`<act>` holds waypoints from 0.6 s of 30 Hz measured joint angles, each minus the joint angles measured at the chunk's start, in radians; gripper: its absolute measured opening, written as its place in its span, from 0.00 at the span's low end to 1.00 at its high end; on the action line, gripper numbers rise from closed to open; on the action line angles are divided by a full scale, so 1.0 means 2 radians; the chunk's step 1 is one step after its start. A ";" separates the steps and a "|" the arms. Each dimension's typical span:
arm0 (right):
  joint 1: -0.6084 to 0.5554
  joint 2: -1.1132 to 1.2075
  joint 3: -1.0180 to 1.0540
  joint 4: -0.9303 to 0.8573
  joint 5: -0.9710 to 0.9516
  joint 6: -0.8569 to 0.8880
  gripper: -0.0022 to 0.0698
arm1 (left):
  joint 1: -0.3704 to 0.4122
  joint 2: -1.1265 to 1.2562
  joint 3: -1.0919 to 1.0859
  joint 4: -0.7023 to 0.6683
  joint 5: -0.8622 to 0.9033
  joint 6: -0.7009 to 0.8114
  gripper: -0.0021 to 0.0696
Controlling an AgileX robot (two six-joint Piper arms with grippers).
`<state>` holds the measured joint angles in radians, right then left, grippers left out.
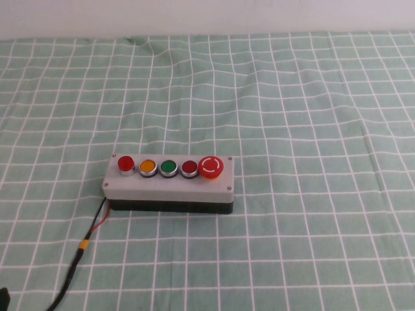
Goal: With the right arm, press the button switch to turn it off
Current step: 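Press the lit red button on the button box to turn it off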
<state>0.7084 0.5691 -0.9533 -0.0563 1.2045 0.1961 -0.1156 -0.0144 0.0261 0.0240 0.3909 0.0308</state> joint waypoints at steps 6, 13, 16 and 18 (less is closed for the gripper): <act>-0.108 -0.036 0.001 0.011 -0.002 0.000 0.01 | 0.000 0.000 0.000 0.000 0.000 0.000 0.02; -0.221 -0.120 0.064 -0.017 -0.141 0.000 0.01 | 0.000 0.000 0.000 0.000 0.000 0.000 0.02; -0.245 -0.162 0.116 -0.019 -0.215 0.000 0.01 | 0.000 0.000 0.000 0.000 0.000 0.000 0.02; -0.260 -0.190 0.153 -0.021 -0.265 0.000 0.01 | 0.000 0.000 0.000 0.000 0.000 0.000 0.02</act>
<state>0.1886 0.1895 -0.6474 -0.0991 0.6747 0.1961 -0.1156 -0.0144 0.0261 0.0240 0.3909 0.0308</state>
